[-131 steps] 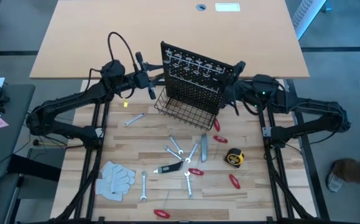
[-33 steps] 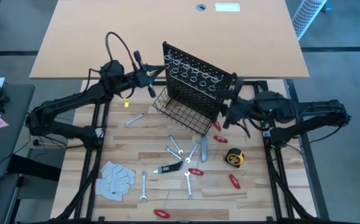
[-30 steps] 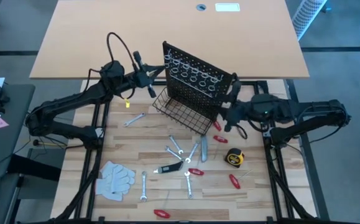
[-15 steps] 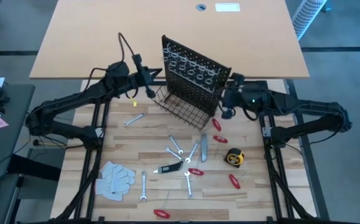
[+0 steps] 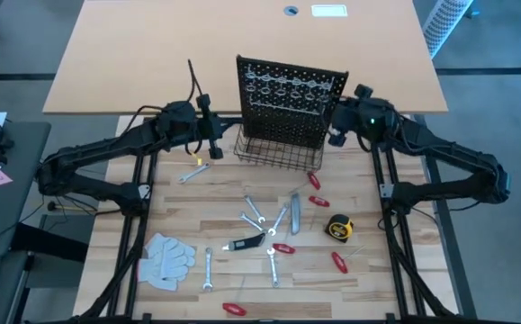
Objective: Hang tools onto peg board
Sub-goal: Hang the hook on the pegboard
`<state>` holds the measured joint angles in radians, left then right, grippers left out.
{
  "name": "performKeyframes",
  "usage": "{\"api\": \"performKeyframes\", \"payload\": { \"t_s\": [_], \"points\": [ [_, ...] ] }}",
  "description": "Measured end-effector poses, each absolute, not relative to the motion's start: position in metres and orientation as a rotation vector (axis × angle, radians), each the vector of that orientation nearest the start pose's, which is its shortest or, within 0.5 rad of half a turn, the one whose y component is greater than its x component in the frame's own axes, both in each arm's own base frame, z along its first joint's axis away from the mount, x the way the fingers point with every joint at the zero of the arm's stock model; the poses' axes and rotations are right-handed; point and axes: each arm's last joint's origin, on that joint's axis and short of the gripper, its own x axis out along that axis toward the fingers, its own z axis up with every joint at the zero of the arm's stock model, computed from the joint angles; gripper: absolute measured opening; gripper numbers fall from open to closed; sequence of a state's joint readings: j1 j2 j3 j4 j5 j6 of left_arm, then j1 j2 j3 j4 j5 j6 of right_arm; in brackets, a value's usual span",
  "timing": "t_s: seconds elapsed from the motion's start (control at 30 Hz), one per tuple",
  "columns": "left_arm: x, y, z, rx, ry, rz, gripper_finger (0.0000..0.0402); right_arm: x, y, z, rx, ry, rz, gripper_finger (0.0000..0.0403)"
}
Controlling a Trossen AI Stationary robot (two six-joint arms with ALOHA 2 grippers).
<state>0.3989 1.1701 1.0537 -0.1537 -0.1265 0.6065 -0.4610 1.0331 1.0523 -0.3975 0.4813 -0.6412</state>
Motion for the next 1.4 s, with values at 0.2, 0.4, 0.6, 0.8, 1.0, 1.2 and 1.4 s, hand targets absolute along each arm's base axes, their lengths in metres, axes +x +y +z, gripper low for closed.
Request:
{"api": "performKeyframes", "payload": {
  "t_s": [0.2,0.4,0.6,0.8,1.0,1.2,1.4],
  "points": [
    [0.243,0.096,0.33,0.528,0.443,0.419,0.0001,0.178,-0.128,0.364,-0.576,0.636,-0.762,0.0143],
    [0.245,0.089,0.308,0.518,0.463,0.489,0.0001,0.173,-0.137,0.364,-0.575,0.616,-0.73,0.0143],
    [0.244,0.08,0.292,0.491,0.513,0.55,0.0001,0.166,-0.116,0.378,-0.618,0.548,-0.743,0.0143],
    [0.244,0.074,0.278,0.494,0.539,0.535,0.0001,0.154,-0.081,0.387,-0.489,0.448,-0.732,0.0143],
    [0.244,0.07,0.26,0.544,0.515,0.355,0.0001,0.166,-0.051,0.361,-0.255,0.536,-0.418,0.0143],
    [0.246,0.067,0.253,0.555,0.41,0.251,0.0001,0.2,-0.041,0.301,-0.223,0.688,-0.243,0.0143],
    [0.25,0.073,0.243,0.54,0.412,0.252,0.0001,0.236,-0.065,0.261,-0.273,0.733,-0.278,0.0143]
  ]
}}
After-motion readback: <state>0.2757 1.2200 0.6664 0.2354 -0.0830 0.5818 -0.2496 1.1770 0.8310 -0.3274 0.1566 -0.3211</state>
